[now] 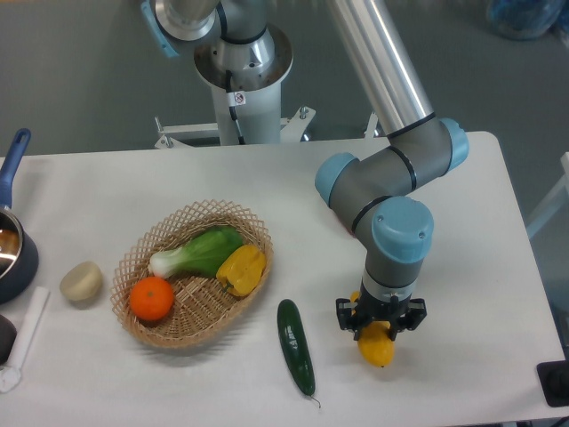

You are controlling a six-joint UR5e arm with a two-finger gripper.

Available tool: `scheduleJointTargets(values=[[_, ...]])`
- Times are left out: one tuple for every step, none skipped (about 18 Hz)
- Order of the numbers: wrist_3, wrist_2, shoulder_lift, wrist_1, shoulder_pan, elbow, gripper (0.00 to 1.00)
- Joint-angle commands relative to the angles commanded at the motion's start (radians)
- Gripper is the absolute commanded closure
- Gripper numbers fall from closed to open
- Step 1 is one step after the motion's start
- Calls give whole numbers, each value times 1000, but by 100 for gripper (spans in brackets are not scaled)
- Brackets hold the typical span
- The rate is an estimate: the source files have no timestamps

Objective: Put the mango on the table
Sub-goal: 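Lower the mango onto the table beside the green cucumber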

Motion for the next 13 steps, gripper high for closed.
scheduleJointTargets(values=[[0,0,0,0,-2,-2,47],[0,0,0,-2,-2,-3,46],[0,0,0,-2,-2,-3,43],[2,2,0,0,-2,-3,37],[2,2,0,0,-2,-2,33],[3,2,0,0,-2,-2,27],[8,2,0,0,-2,-2,18],[11,2,0,0,-2,-2,8],[11,3,0,0,-2,0,0],[9,3,3,0,0,3,0],[11,3,8,0,0,8,0],[11,5,17,0,0,12,0],[12,8,35,0,0,15,0]])
